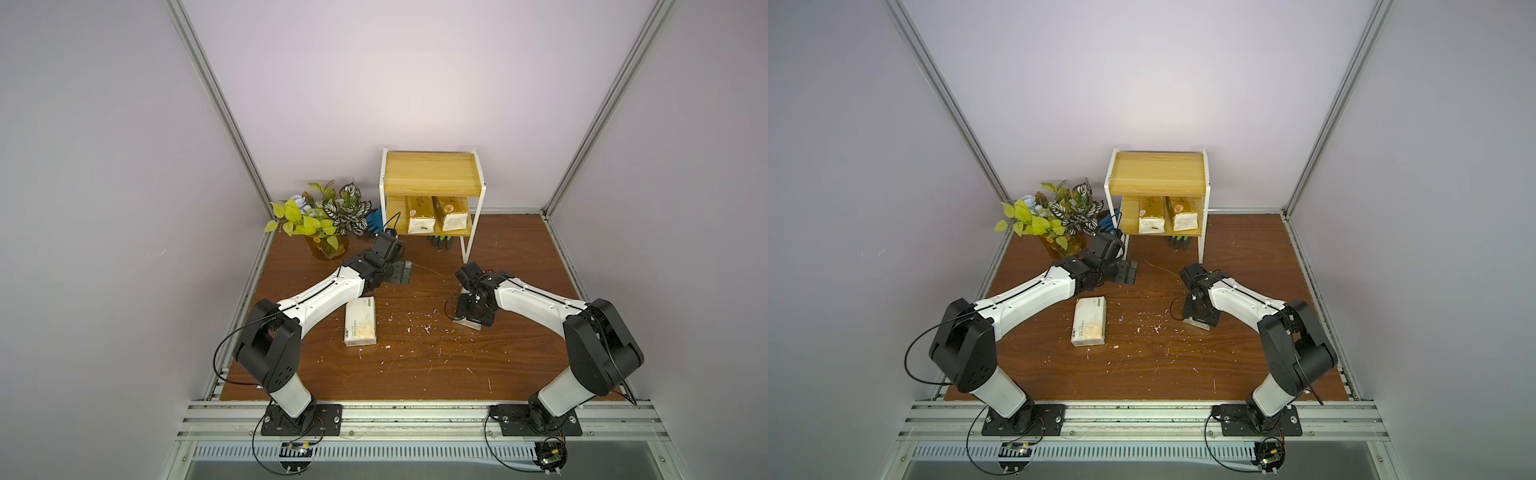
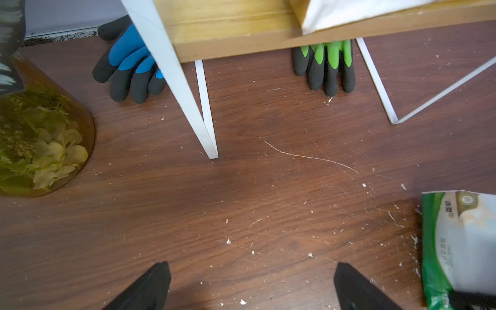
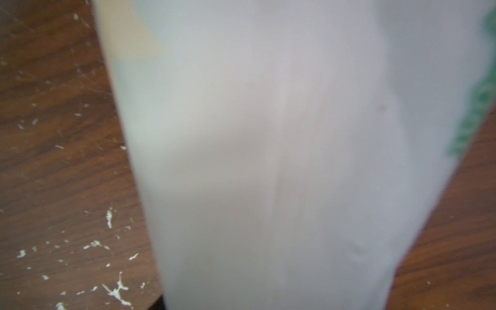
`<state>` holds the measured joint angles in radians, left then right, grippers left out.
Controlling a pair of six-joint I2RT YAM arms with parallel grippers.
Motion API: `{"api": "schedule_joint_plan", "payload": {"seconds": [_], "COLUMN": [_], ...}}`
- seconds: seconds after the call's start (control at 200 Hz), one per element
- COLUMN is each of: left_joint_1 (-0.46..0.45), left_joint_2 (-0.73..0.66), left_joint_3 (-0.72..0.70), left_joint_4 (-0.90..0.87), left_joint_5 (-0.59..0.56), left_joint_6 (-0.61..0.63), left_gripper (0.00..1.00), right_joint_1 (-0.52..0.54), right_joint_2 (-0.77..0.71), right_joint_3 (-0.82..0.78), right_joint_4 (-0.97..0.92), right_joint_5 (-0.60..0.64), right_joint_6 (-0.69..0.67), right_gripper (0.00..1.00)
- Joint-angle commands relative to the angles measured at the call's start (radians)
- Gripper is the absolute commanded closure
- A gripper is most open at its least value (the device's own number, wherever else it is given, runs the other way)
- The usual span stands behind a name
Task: Place the tissue boxes on the shelf by color
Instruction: Pick up the box of tissues from the center of the board, then place a box of tissues on the shelf.
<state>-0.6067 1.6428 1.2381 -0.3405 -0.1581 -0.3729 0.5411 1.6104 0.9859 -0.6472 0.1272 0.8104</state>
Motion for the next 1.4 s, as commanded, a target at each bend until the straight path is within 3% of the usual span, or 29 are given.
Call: {"api": "schedule_joint_plan", "payload": {"seconds": [0.0, 0.215, 0.43, 0.615, 0.796, 1.061, 1.136, 1.256, 1.391], "left_joint_1": [0.013, 0.012, 0.012, 0.013, 0.013, 0.013, 0.012, 0.013, 0.013], "left_joint_2": [-0.001, 0.014, 0.033, 0.045, 0.044, 0.025, 0.022, 0.014, 0.01], "left_joint_3": [-0.003, 0.011, 0.039, 0.051, 0.044, 0.029, 0.029, 0.027, 0.025], "left_joint_4": [-0.02, -0.043, -0.058, -0.063, -0.063, -0.065, -0.065, -0.067, -0.069], "left_joint_5": [-0.008, -0.021, -0.026, -0.024, -0.027, -0.035, -0.033, -0.035, -0.038], "left_joint_6": [0.007, 0.014, 0.013, 0.006, 0.002, 0.0, 0.002, 0.007, 0.012], "left_gripper": [0.01, 0.0, 0.01, 0.0, 0.01, 0.01, 0.01, 0.01, 0.01], "right_joint_1": [-0.003, 0.0, 0.03, 0.078, 0.089, 0.084, 0.052, 0.045, 0.041], "right_joint_2": [-0.015, -0.115, -0.2, -0.194, -0.084, 0.228, 0.292, 0.379, 0.393], "right_joint_3": [-0.009, 0.085, 0.207, 0.444, 0.792, 1.382, 1.493, 1.651, 1.656], "right_joint_4": [-0.082, -0.136, -0.182, -0.265, -0.375, -0.511, -0.488, -0.461, -0.353], "right_joint_5": [0.054, 0.031, -0.078, -0.122, -0.085, 0.048, 0.037, 0.151, 0.237], "right_joint_6": [-0.043, -0.132, -0.307, -0.415, -0.502, -0.625, -0.602, -0.595, -0.616], "right_gripper": [0.66, 0.82, 0.83, 0.82, 0.81, 0.79, 0.78, 0.77, 0.73]}}
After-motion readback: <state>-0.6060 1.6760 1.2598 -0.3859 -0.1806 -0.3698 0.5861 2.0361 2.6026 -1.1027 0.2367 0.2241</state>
